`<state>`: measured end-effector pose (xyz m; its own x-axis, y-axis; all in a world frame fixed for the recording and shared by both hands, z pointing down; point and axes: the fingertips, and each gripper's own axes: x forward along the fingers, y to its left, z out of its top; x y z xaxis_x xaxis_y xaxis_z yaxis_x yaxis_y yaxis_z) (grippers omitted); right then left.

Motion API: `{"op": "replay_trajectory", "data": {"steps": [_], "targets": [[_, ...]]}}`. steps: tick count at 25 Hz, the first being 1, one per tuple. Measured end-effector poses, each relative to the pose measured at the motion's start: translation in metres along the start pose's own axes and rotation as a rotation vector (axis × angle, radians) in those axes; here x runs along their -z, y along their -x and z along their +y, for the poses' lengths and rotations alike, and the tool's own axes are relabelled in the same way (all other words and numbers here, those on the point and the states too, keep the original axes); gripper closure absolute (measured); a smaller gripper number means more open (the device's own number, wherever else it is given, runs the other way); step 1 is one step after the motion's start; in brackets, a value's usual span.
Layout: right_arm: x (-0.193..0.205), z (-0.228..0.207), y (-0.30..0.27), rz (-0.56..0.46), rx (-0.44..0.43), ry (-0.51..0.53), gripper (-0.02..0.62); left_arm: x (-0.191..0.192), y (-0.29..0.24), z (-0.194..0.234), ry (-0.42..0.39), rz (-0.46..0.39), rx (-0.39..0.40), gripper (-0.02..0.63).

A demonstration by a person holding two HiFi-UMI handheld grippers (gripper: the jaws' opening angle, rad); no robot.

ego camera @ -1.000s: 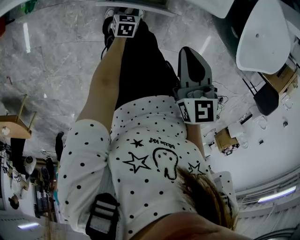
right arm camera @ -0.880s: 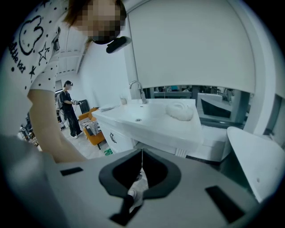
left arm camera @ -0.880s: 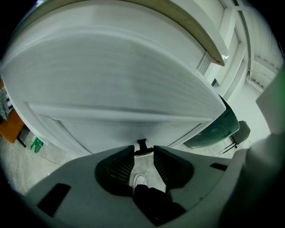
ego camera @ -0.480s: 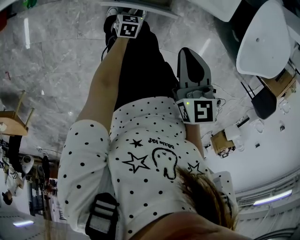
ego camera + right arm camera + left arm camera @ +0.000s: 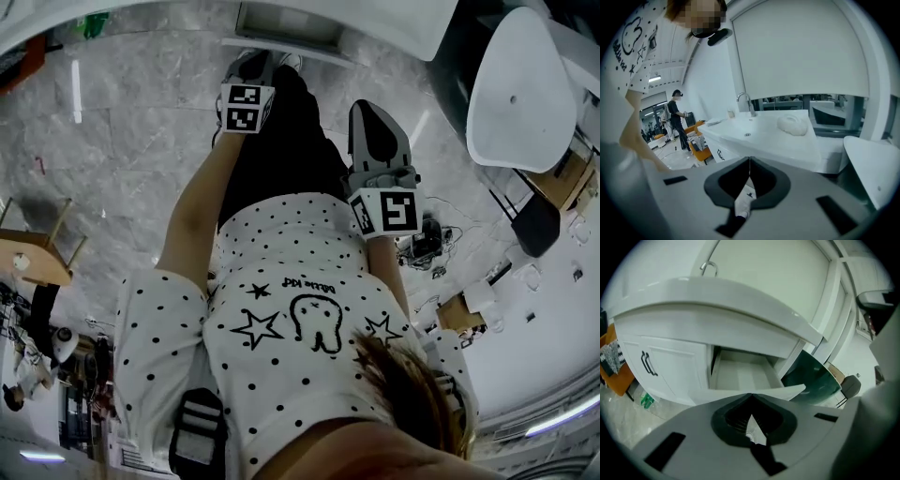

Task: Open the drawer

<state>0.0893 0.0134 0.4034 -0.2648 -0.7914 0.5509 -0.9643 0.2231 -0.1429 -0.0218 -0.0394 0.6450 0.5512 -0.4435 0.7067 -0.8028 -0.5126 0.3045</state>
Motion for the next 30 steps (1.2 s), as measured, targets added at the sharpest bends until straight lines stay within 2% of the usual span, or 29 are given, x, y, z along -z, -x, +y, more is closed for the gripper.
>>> {"op": "replay_trajectory", "data": {"steps": [3, 10, 14, 18, 22, 30], "targets": [[-0.021, -0.003, 0.001, -0.050, 0.021, -0.006, 0.581, -0.053, 0.036, -0.005, -0.047, -0.097, 0.004, 0.601], [-0.078, -0.007, 0.008, -0.168, 0.069, 0.008, 0.581, -0.212, 0.144, -0.029, -0.115, -0.409, 0.047, 0.601], [-0.117, -0.001, 0.009, -0.257, 0.076, 0.018, 0.581, -0.271, 0.198, -0.039, -0.167, -0.542, 0.059, 0.601], [-0.152, 0.004, 0.012, -0.328, 0.072, 0.044, 0.581, -0.295, 0.238, -0.046, -0.186, -0.606, 0.061, 0.601], [-0.168, 0.008, 0.018, -0.369, 0.073, 0.050, 0.581, -0.299, 0.270, -0.046, -0.174, -0.636, 0.051, 0.601], [-0.171, 0.005, 0.020, -0.390, 0.107, 0.060, 0.581, -0.308, 0.272, -0.047, -0.197, -0.663, 0.085, 0.601]]}}
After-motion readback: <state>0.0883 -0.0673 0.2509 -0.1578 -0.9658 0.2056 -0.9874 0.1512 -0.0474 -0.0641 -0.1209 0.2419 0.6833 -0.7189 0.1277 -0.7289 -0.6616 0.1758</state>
